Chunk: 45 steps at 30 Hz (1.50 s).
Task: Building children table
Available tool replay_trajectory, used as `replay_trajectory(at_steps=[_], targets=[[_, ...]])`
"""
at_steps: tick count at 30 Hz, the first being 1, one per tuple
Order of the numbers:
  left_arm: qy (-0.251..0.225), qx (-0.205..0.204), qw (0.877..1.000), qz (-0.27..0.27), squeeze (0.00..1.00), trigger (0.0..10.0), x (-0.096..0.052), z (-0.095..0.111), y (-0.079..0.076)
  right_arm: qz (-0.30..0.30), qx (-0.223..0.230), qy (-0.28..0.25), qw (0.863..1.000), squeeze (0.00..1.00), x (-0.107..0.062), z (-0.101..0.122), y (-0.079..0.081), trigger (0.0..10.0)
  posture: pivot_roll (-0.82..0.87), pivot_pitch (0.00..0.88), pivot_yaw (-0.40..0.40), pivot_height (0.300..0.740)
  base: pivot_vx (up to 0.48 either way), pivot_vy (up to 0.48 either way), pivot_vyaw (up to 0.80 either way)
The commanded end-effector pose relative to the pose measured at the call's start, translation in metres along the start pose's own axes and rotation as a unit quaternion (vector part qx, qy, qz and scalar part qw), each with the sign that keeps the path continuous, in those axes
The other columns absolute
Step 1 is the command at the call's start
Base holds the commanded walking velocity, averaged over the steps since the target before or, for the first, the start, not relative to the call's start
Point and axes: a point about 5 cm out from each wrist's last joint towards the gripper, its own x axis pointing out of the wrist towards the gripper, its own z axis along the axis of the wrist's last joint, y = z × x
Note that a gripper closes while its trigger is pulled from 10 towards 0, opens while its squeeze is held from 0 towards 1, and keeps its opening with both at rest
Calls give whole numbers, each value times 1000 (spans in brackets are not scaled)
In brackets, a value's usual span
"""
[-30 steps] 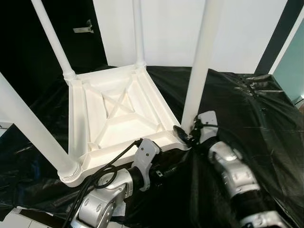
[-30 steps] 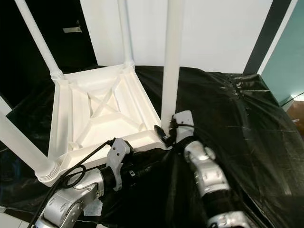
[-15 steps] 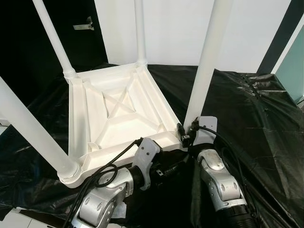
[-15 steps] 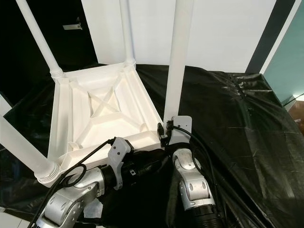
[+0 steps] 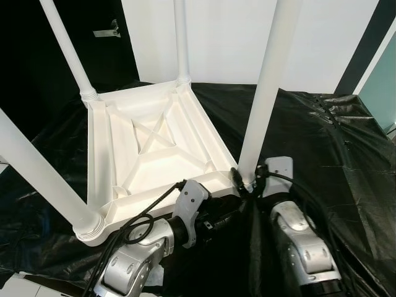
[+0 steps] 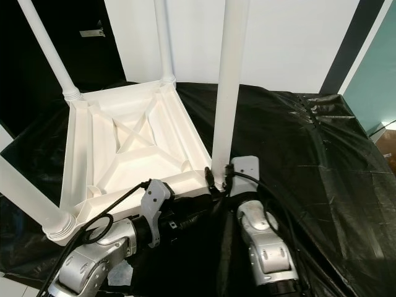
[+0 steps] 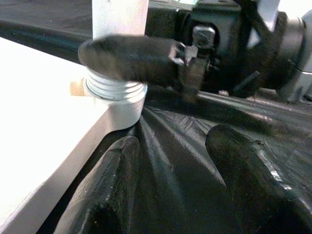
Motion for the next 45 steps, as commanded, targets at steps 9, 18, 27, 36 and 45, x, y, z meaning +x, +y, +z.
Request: replay_trajectory(at_steps=[9, 18, 27, 36, 45], targets=[[3, -5, 1000, -9, 0, 10000, -1, 0, -2, 139, -33, 5, 990, 0, -6, 3, -14, 10000, -71, 0, 0, 740, 0, 0, 0], [8, 3, 1000, -10, 0, 10000, -2, -1, 0, 229, -84, 2, 970, 0, 14, 16, -29, 10000, -71, 0, 9, 740, 0, 0, 0], [4, 8, 1000, -9, 0, 10000, 2, 2, 2, 319, -106, 29, 941, 0, 30, 10, -18, 10000, -65, 0, 7, 740, 0, 0, 0], [2, 9, 1000, -11, 0, 10000, 4, 3, 3, 370, -120, 63, 919, 0, 39, -3, -17, 0, -61, 0, 6, 740, 0, 0, 0], [3, 4, 1000, -9, 0, 10000, 3, 1, 1, 323, -58, 77, 942, 0, 36, -14, -23, 0, -57, 0, 1, 740, 0, 0, 0]])
